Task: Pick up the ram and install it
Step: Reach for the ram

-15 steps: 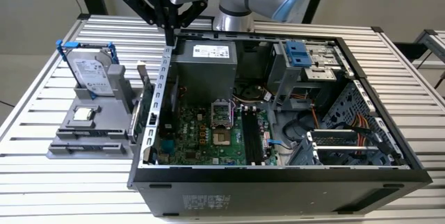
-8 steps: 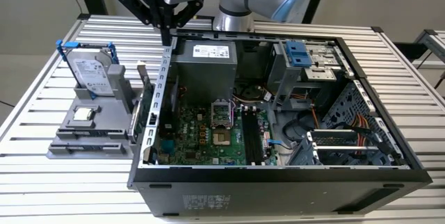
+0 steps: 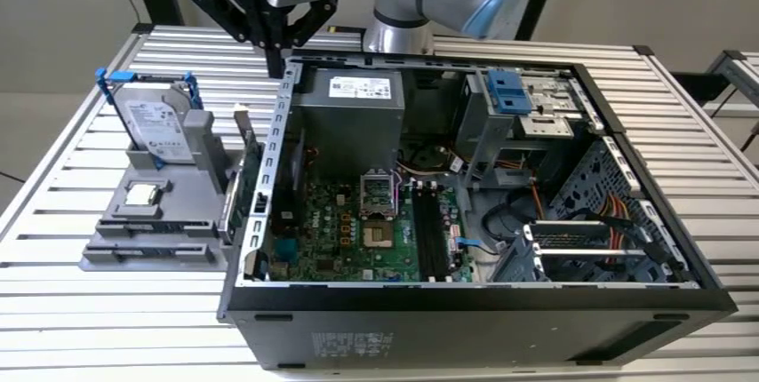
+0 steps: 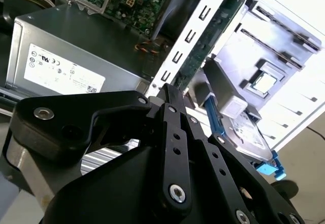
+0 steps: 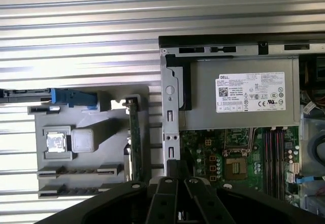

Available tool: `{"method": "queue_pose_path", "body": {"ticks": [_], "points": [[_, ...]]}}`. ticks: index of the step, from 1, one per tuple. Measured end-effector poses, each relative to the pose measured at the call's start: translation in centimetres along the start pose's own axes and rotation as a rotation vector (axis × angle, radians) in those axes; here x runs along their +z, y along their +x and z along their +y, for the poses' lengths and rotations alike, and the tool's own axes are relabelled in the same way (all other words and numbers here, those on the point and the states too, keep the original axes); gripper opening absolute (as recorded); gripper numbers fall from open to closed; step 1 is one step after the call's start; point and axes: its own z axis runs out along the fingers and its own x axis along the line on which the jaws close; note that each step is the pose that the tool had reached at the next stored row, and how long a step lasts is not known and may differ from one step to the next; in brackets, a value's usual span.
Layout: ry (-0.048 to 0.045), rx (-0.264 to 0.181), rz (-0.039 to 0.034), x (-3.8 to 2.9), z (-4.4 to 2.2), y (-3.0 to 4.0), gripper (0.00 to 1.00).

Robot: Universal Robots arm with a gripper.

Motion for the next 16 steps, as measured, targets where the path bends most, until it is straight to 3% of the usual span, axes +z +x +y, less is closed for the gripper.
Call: {"method": "queue_pose_path", "body": {"ticks": [16], "points": [[0.0002,0.000,0.0027,0.03,-0.08,1.19,0.00]]}}
